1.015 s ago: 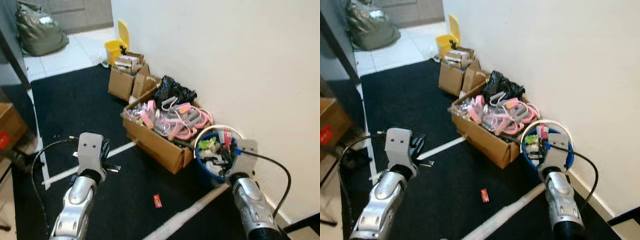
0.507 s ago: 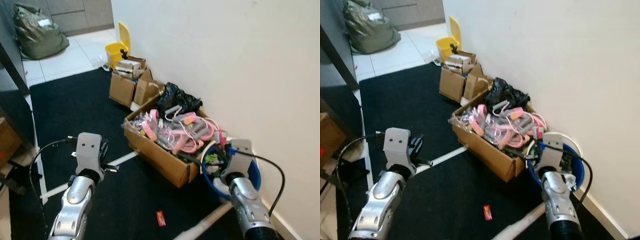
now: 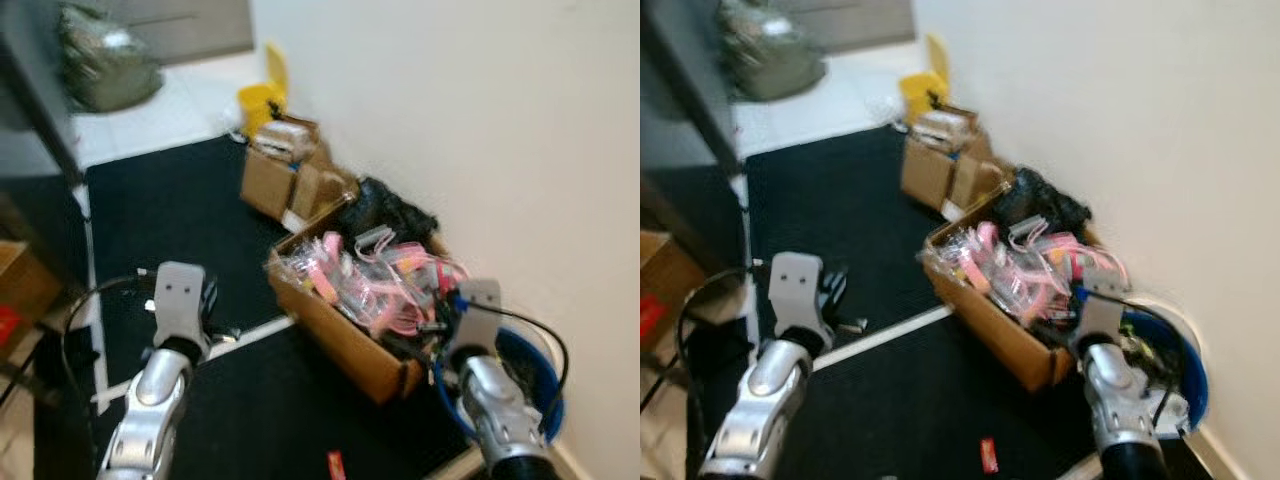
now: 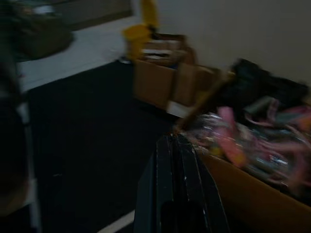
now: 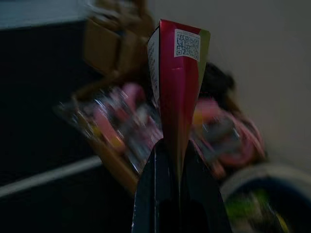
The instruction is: Picking trash to rubbish bin
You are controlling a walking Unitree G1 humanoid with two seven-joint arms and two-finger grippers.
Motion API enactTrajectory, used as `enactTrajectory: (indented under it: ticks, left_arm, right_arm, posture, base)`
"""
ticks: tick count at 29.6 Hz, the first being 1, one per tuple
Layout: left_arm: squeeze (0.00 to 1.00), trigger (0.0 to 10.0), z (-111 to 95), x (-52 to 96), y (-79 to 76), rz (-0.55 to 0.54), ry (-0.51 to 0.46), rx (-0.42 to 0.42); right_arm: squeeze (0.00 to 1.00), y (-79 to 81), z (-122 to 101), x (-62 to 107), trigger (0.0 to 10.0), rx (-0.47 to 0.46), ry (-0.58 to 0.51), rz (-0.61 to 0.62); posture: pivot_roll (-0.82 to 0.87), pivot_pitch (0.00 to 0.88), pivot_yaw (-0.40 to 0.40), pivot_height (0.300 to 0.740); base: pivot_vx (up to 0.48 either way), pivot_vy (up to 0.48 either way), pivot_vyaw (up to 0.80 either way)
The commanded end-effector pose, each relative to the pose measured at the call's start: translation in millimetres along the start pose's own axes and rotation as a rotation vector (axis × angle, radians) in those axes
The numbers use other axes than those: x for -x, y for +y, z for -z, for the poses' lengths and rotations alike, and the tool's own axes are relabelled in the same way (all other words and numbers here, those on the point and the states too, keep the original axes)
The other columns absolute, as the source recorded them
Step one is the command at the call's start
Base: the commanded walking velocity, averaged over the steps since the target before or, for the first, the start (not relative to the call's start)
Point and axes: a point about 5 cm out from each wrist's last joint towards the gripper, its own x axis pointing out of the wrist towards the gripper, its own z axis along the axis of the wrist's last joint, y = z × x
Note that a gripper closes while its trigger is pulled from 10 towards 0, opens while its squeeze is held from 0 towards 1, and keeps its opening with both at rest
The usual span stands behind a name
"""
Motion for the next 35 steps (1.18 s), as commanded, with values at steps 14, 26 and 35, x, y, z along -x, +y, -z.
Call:
enactTrajectory:
  ticks: [14, 26, 35]
  left_arm:
    - [0.00, 10.0, 6, 3.6, 1.2, -0.011, 0.025, -0.003]
    - [0.00, 10.0, 6, 4.2, 2.0, -0.015, 0.025, -0.002]
    - [0.00, 10.0, 6, 5.0, 2.2, -0.016, 0.027, -0.003]
  right_arm:
    - [0.00, 5.0, 4, 0.8, 10.0, -0.015, 0.009, -0.006]
    - [0.00, 10.2, 3, -1.0, 10.0, -0.003, 0.000, -0.041]
    - [0.00, 17.1, 2, -0.9, 10.0, 0.016, -0.007, -0.084]
  posture:
    - [0.04, 0.134, -0.003, 0.740]
    - [0.05, 0.136, -0.005, 0.740]
    - [0.05, 0.138, -0.005, 0.740]
  base:
    - [0.335, 0.000, 0.00]
    - [0.335, 0.000, 0.00]
    - [0.331, 0.000, 0.73]
